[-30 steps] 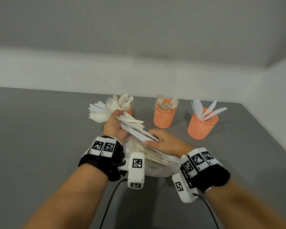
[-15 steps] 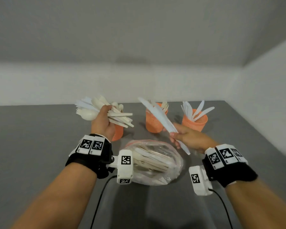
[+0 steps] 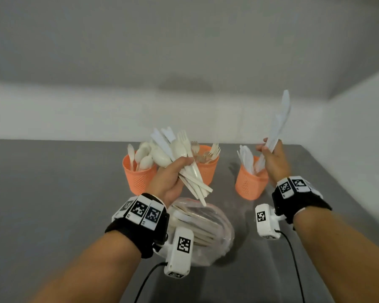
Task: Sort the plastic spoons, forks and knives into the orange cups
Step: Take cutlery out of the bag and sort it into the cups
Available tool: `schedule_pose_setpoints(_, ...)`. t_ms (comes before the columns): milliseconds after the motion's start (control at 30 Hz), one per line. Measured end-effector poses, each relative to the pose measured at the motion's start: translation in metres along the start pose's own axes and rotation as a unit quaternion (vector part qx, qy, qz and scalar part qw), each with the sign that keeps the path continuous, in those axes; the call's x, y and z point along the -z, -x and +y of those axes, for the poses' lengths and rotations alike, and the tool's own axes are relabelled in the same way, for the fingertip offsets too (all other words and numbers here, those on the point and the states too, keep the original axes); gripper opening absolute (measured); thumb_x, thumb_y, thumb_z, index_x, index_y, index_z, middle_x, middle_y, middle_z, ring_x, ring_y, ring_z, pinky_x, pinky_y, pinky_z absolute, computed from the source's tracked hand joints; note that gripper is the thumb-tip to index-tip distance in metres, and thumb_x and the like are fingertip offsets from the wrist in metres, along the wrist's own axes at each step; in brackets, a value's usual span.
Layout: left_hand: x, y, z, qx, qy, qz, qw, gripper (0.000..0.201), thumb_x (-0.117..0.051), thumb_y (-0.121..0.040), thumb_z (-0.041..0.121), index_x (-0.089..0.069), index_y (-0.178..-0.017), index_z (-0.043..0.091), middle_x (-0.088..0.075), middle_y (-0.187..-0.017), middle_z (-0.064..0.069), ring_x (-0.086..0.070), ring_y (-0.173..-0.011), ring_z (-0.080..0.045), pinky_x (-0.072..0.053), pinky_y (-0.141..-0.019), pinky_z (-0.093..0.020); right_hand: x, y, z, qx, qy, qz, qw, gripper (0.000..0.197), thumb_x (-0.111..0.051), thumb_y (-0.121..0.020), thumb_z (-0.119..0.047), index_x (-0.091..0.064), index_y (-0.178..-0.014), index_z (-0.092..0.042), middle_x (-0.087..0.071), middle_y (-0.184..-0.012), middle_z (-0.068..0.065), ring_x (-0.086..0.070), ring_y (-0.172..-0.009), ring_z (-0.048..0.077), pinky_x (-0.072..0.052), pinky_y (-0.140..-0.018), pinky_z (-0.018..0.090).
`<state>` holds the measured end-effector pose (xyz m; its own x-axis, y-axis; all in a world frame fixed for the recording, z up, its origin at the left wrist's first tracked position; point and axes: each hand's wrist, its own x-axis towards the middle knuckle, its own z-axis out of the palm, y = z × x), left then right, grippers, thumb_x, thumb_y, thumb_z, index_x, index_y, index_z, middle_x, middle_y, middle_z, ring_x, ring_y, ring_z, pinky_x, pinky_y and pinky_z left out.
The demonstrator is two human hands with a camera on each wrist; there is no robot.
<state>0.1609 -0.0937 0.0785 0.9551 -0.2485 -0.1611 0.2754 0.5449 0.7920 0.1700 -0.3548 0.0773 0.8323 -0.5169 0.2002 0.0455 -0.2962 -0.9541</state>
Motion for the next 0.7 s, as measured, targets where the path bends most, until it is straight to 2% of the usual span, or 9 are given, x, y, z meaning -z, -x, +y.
schedule_pose_setpoints(100, -0.008, 0.002, -0.006, -0.005, -0.015, -0.006, 1.0, 0.018, -0.054, -0.084, -0.004, -0.059, -0.099, 0.004, -0.066, -0.075, -0.005, -0.065, -0.07, -0.014, -0.056, -0.066, -0.025, 0.0, -0.003, 0.016, -0.039, -0.03, -0.025, 0.999, 0.031, -0.057, -0.087, -0.006, -0.047, -0.116, -0.012, -0.057, -0.102, 0.003, -0.056, -0.099, 0.023, -0.047, -0.09, 0.038)
schedule_pose_setpoints(233, -0.019, 0.005, -0.015, -0.009, -0.043, -0.023, 0.999, 0.017, -0.053, -0.085, -0.005, -0.062, -0.096, 0.003, -0.07, -0.072, -0.002, -0.066, -0.072, -0.012, -0.055, -0.065, -0.023, 0.001, -0.005, 0.024, -0.007, -0.018, -0.065, 0.998, 0.035, -0.056, -0.088, -0.005, -0.046, -0.121, -0.009, -0.054, -0.089, -0.002, -0.052, -0.094, 0.019, -0.044, -0.08, 0.025)
schedule_pose_setpoints(333, -0.024, 0.005, -0.02, -0.026, -0.047, -0.012, 0.998, 0.017, -0.052, -0.084, -0.006, -0.064, -0.087, 0.006, -0.069, -0.069, -0.001, -0.066, -0.069, -0.011, -0.052, -0.071, -0.027, 0.001, -0.003, 0.018, 0.101, 0.07, -0.042, 0.992, 0.038, -0.06, -0.086, -0.009, -0.048, -0.121, -0.008, -0.051, -0.109, 0.005, -0.047, -0.102, 0.014, -0.039, -0.088, 0.014)
schedule_pose_setpoints(367, -0.026, 0.005, -0.021, -0.035, -0.045, -0.012, 0.998, 0.019, -0.052, -0.084, -0.007, -0.064, -0.085, 0.007, -0.069, -0.067, 0.0, -0.067, -0.067, -0.01, -0.051, -0.072, -0.028, 0.0, 0.001, 0.01, 0.155, 0.079, -0.026, 0.984, 0.035, -0.06, -0.085, -0.007, -0.05, -0.119, -0.007, -0.05, -0.111, 0.007, -0.047, -0.101, 0.013, -0.036, -0.085, 0.006)
schedule_pose_setpoints(433, -0.03, 0.003, -0.023, -0.048, -0.036, -0.01, 0.998, 0.02, -0.051, -0.084, -0.008, -0.064, -0.084, 0.007, -0.069, -0.064, 0.0, -0.067, -0.065, -0.009, -0.051, -0.073, -0.029, -0.005, 0.014, -0.014, 0.221, 0.055, -0.04, 0.973, 0.025, -0.06, -0.085, -0.005, -0.055, -0.109, -0.012, -0.053, -0.105, 0.004, -0.051, -0.092, 0.007, -0.037, -0.076, 0.004)
schedule_pose_setpoints(500, -0.034, 0.001, -0.025, -0.06, -0.024, 0.001, 0.998, 0.018, -0.052, -0.084, -0.008, -0.064, -0.088, 0.005, -0.07, -0.068, -0.002, -0.067, -0.068, -0.011, -0.054, -0.072, -0.028, -0.013, 0.034, -0.039, 0.219, 0.029, -0.14, 0.965, 0.014, -0.061, -0.086, -0.008, -0.059, -0.098, -0.015, -0.059, -0.092, 0.0, -0.053, -0.079, 0.0, -0.04, -0.07, 0.007)
schedule_pose_setpoints(567, -0.037, -0.002, -0.025, -0.07, 0.0, 0.011, 0.997, 0.018, -0.052, -0.085, -0.006, -0.062, -0.099, 0.001, -0.07, -0.079, -0.007, -0.068, -0.078, -0.018, -0.056, -0.073, -0.03, -0.022, 0.056, -0.058, 0.177, 0.047, -0.287, 0.94, 0.019, -0.064, -0.086, -0.016, -0.06, -0.104, -0.014, -0.06, -0.086, -0.004, -0.054, -0.073, -0.001, -0.041, -0.068, 0.004)
schedule_pose_setpoints(633, -0.038, -0.001, -0.025, -0.078, 0.017, 0.002, 0.997, 0.02, -0.051, -0.088, -0.003, -0.062, -0.104, 0.001, -0.07, -0.086, -0.01, -0.068, -0.084, -0.022, -0.058, -0.074, -0.033, -0.032, 0.073, -0.062, 0.134, 0.122, -0.408, 0.895, 0.046, -0.063, -0.086, -0.026, -0.046, -0.128, -0.018, -0.056, -0.097, -0.01, -0.052, -0.079, -0.007, -0.038, -0.068, -0.003)
schedule_pose_setpoints(700, -0.038, 0.001, -0.024, -0.084, 0.022, -0.011, 0.996, 0.02, -0.052, -0.089, 0.0, -0.062, -0.106, 0.002, -0.07, -0.091, -0.011, -0.068, -0.088, -0.023, -0.058, -0.077, -0.033, -0.043, 0.082, -0.058, 0.132, 0.163, -0.435, 0.875, 0.063, -0.058, -0.089, -0.03, -0.025, -0.142, -0.019, -0.05, -0.116, -0.01, -0.05, -0.098, -0.002, -0.036, -0.07, -0.001)
